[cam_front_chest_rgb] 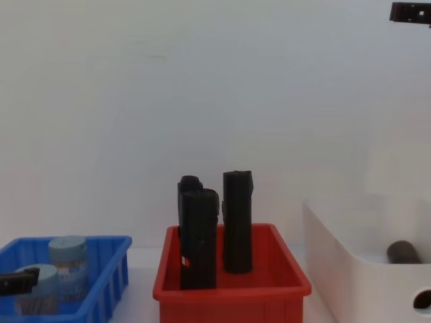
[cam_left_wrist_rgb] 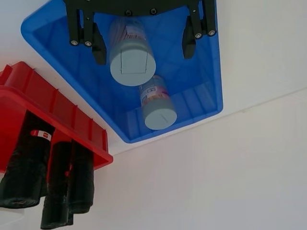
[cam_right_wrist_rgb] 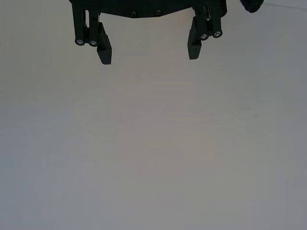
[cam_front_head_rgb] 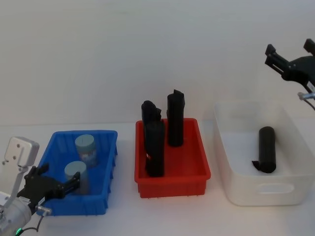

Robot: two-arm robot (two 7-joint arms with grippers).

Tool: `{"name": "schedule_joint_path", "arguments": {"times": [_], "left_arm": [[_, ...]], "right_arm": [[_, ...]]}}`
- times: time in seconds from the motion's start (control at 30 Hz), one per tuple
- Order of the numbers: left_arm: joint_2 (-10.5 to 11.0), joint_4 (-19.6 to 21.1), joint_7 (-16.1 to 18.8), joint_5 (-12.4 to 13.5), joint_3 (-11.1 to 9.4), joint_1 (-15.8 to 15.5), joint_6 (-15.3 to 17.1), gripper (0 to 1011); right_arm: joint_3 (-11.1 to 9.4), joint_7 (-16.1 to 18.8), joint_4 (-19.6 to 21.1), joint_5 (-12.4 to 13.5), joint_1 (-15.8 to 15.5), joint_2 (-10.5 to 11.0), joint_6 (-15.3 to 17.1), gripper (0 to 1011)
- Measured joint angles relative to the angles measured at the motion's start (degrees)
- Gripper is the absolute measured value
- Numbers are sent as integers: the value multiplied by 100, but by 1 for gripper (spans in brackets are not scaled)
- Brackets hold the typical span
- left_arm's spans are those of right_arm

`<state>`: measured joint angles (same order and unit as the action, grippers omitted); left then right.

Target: Pick the cotton swabs from the blue box and place them into the white box.

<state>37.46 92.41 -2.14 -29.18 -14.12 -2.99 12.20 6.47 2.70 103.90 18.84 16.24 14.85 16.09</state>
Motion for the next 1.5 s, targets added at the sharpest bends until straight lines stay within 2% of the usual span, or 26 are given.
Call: {"name": "schedule_joint_path", "arguments": {"times": [0.8,1.5], "left_arm": [[-391,-761,-858,275,-103,-573,-318,1004],[-574,-1203,-1055,415,-141,-823,-251,1004]], "right_arm": [[0,3,14,3,0,0,-4,1002],[0,3,14,3,0,0,-4,1002]]}}
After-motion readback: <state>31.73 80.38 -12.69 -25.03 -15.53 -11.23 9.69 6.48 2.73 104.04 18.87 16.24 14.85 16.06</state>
